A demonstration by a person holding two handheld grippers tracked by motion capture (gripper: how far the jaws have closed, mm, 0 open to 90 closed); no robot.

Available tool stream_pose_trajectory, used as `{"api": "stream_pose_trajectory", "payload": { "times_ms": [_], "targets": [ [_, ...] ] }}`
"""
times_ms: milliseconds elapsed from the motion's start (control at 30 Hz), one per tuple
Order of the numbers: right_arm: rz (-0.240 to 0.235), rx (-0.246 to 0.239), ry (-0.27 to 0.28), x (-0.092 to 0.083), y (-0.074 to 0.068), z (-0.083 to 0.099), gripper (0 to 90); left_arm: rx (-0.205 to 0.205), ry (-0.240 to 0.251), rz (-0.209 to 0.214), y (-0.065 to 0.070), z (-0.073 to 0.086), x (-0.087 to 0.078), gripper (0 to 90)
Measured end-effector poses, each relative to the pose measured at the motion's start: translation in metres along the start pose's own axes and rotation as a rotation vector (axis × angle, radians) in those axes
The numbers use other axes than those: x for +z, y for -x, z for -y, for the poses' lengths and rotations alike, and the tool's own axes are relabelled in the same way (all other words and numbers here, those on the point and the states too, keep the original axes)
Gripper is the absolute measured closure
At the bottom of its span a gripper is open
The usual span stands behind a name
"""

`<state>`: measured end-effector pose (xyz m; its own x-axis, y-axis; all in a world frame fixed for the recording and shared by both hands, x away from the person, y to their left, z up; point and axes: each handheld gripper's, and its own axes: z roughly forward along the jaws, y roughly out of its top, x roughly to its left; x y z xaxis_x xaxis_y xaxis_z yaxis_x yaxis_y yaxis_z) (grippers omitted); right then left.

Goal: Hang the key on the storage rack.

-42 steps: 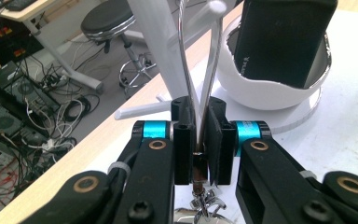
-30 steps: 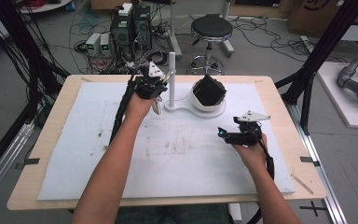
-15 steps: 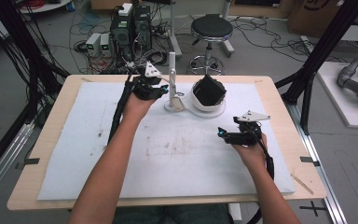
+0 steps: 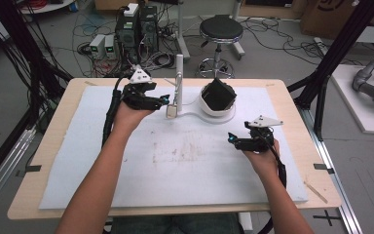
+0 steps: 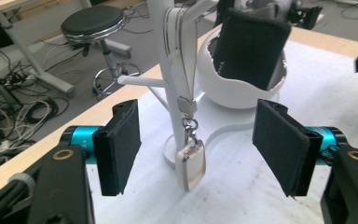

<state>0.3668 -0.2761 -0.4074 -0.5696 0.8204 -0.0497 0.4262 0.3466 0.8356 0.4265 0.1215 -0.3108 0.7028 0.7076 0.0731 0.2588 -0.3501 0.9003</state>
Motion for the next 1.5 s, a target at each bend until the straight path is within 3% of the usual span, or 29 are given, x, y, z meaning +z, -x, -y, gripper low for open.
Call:
{"api": "stream_pose_trajectory", "payload": {
  "times_ms": [400,667,933,1267,1500],
  "targets": [
    [0.001,0.009,0.004,0.000,0.001,0.000,19.6,-0.010,-0.003,0.043,-0.004,0.023,-0.025,23.1],
    [0.002,0.009,0.005,0.001,0.003,0.000,19.6,-0.031,-0.016,0.053,-0.007,0.050,-0.035,22.5],
    [0.004,0.009,0.002,0.001,0.003,0.000,19.6,-0.029,-0.014,0.047,-0.003,0.072,-0.048,22.2],
    [0.012,0.006,-0.007,0.003,0.002,0.000,19.6,-0.044,-0.005,0.040,-0.001,0.089,-0.058,22.0],
    [0.013,-0.005,-0.010,0.003,0.002,0.000,19.6,-0.040,-0.038,0.028,0.000,0.099,-0.058,22.1]
  ]
}}
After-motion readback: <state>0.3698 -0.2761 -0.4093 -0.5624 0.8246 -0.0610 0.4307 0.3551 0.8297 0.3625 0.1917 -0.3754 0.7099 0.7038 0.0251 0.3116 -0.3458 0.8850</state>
